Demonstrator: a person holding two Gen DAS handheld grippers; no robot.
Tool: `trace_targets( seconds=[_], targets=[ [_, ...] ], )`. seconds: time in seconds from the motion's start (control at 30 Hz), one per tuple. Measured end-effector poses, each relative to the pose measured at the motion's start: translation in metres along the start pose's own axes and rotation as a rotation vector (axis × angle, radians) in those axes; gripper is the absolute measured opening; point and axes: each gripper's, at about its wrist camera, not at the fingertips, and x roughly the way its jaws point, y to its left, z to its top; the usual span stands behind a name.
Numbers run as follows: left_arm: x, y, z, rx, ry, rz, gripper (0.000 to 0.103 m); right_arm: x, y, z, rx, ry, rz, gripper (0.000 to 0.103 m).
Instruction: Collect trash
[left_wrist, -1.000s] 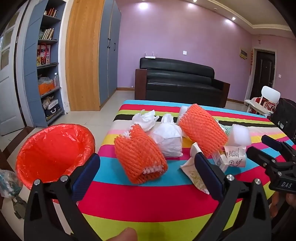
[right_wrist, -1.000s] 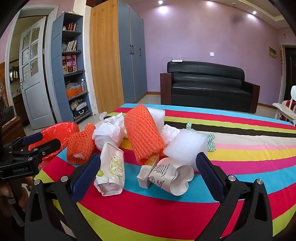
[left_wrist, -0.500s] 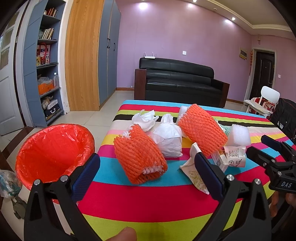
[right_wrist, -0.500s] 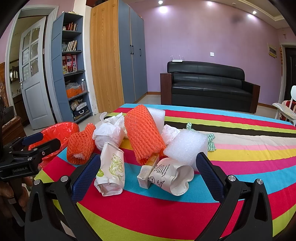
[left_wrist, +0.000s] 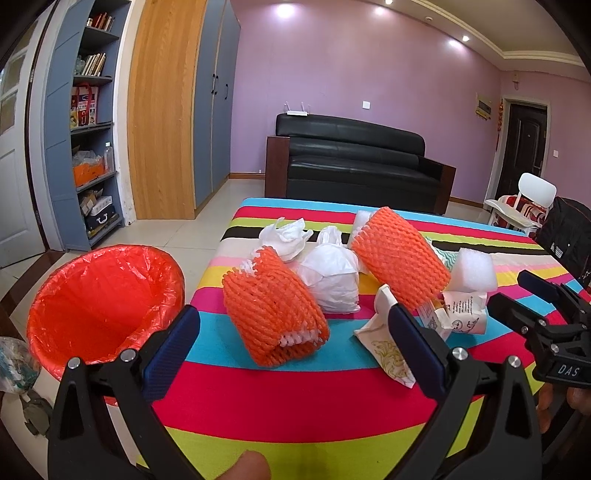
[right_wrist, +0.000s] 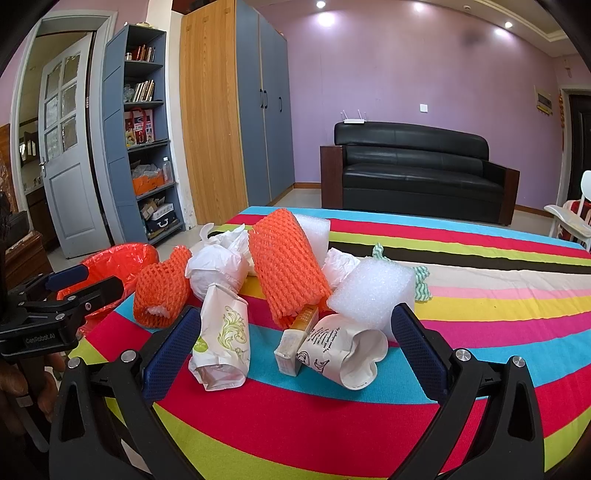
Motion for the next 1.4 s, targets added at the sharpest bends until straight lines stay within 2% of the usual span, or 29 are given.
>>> trace_targets(
  seconds=[1.4],
  targets=[
    [-0.0011, 0.0021, 0.0003, -0.019, -0.003, 0.008, 0.099, 0.0006, 0.0007, 0.0001, 0.002, 0.001, 0.003, 0.096]
  ],
)
